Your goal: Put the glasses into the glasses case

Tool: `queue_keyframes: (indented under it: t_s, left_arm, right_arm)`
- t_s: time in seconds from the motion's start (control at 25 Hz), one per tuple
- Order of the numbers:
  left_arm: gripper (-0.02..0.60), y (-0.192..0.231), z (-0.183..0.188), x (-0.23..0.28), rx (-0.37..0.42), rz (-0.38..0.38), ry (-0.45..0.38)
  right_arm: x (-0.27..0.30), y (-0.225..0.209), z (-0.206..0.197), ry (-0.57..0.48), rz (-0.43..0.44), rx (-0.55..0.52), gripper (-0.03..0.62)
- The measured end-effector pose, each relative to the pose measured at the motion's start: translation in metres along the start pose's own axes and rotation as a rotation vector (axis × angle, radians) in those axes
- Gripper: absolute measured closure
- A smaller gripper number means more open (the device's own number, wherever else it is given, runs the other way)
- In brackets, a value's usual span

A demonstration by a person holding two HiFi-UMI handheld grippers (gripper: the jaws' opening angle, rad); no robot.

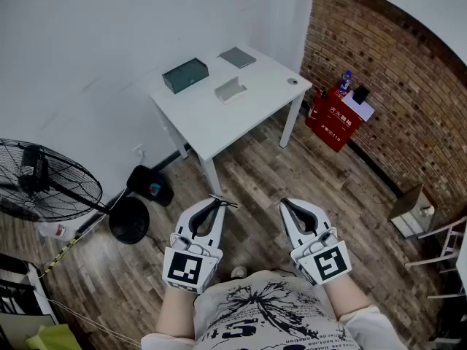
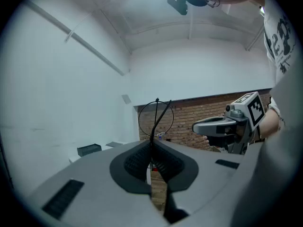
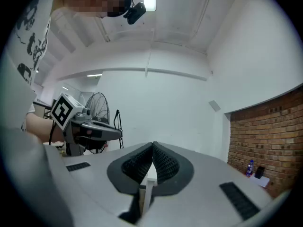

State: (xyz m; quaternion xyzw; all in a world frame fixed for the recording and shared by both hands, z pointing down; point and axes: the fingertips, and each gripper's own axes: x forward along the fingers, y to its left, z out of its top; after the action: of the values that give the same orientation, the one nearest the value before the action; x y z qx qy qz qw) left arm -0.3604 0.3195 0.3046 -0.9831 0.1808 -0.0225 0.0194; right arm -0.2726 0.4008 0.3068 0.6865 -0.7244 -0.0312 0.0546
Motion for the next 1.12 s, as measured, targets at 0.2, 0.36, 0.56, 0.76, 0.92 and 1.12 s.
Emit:
queue_keyframes:
  t_s: [0.2,0.36,0.56,0.76,0.92,1.12]
  left_arm:
    - [0.56,0.012,0.0,0.002,-0.008,-0.007,-0.003]
    - [0.56,0.025,-0.005,0.003,-0.023,-0.012,-0.003]
    - [0.56,0.046,-0.013,0.005,-0.021,-0.031,-0.002]
    - [0.56,0.065,-0.028,0.007,-0.047,-0.035,0.017]
    - [0.56,0.074,-0.041,0.021,-0.058,-0.017,0.039]
    - [0.56,0.083,-0.052,0.062,-0.034,0.034,0.073]
  right_arm:
    - [0.012,0.0,0.001,0.004,-0.017,-0.019,0.582]
    - [0.023,-0.001,-0.002,0.004,-0.039,-0.023,0.582]
    - [0.039,0.001,-0.003,-0.034,-0.096,0.027,0.58]
    - [0.055,0.006,-0.012,-0.036,-0.109,0.017,0.58]
    - [0.072,-0.002,-0.023,-0.008,-0.097,0.001,0.58]
    - [0.102,-0.04,-0.036,-0.028,-0.039,0.012,0.58]
